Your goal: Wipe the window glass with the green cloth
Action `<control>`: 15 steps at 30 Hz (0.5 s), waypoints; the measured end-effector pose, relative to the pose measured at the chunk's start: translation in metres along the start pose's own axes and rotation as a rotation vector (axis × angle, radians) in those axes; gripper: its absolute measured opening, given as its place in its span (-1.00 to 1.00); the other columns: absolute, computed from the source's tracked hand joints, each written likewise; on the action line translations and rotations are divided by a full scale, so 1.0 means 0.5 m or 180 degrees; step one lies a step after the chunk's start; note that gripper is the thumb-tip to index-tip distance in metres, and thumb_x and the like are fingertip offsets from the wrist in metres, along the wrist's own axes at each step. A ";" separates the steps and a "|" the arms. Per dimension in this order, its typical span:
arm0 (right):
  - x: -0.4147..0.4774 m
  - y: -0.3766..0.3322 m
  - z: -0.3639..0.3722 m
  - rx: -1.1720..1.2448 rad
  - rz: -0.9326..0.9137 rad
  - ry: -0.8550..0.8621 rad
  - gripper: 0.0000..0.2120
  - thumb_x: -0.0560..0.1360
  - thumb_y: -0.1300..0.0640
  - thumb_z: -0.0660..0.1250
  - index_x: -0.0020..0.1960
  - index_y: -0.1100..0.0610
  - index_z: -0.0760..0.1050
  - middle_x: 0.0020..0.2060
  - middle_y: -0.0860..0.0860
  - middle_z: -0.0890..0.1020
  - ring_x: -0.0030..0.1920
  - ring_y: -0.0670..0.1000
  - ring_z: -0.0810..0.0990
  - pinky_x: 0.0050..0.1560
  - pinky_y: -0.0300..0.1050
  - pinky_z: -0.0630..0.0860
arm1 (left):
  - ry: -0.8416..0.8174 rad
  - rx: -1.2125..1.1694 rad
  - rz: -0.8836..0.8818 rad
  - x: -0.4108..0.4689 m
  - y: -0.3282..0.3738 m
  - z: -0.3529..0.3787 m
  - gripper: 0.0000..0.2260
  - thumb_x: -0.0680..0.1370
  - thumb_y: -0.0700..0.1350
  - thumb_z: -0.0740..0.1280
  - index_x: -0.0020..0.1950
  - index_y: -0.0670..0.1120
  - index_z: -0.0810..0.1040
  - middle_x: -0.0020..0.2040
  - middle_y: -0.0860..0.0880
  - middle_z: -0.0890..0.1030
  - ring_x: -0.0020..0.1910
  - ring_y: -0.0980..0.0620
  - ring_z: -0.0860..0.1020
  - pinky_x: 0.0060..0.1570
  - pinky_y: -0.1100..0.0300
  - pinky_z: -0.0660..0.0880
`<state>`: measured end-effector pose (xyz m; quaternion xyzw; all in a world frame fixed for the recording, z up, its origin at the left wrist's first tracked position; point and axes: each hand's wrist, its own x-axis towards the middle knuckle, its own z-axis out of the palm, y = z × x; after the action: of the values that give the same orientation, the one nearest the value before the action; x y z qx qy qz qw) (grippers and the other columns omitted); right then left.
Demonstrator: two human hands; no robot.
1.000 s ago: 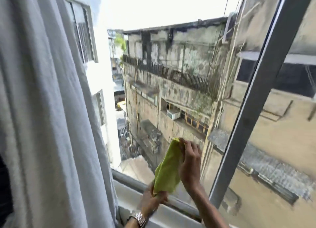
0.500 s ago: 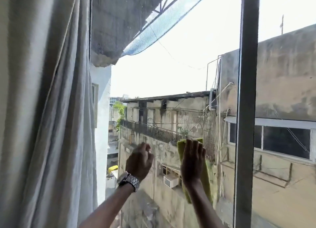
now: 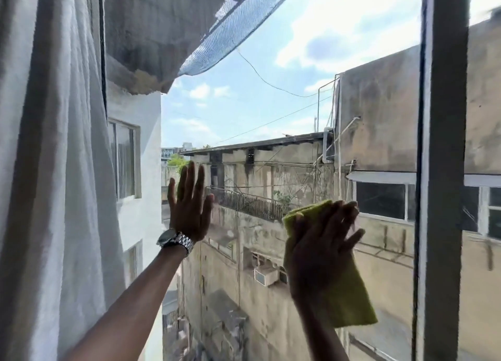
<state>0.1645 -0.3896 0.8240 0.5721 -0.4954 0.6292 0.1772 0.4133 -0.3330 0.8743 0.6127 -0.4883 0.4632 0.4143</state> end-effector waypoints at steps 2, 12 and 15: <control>0.018 -0.016 0.016 -0.0025 -0.0643 0.0072 -0.36 0.73 -0.11 0.02 0.60 0.35 0.12 0.60 0.31 0.13 0.65 0.23 -0.09 0.63 0.23 -0.19 | 0.0191 -0.0041 0.0024 -0.005 -0.005 0.011 -0.44 0.64 0.06 -0.06 0.65 -0.06 0.10 0.68 -0.07 0.05 0.68 -0.04 0.06 0.63 -0.22 0.03; -0.152 -0.003 0.068 -0.0294 -0.3962 -0.0586 -0.41 0.66 -0.11 0.23 0.57 0.21 0.32 0.59 0.14 0.25 0.59 0.11 0.28 0.62 0.13 0.07 | 0.0232 -0.0157 0.0061 -0.015 -0.007 0.009 -0.47 0.65 0.01 -0.07 0.63 -0.08 0.15 0.66 -0.13 0.15 0.67 -0.05 0.10 0.63 -0.23 0.03; -0.255 0.074 0.072 -0.0474 -0.4225 -0.0841 -0.45 0.65 -0.08 0.20 0.55 0.17 0.36 0.58 0.09 0.29 0.56 0.05 0.32 0.60 0.07 -0.05 | 0.0310 -0.0184 0.0074 -0.013 -0.008 0.014 -0.46 0.65 0.01 -0.06 0.63 -0.10 0.18 0.65 -0.14 0.18 0.67 -0.07 0.12 0.63 -0.22 0.04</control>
<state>0.1907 -0.3921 0.6888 0.8132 -0.0989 0.2762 0.5026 0.4175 -0.3375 0.8661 0.5715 -0.4878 0.4829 0.4497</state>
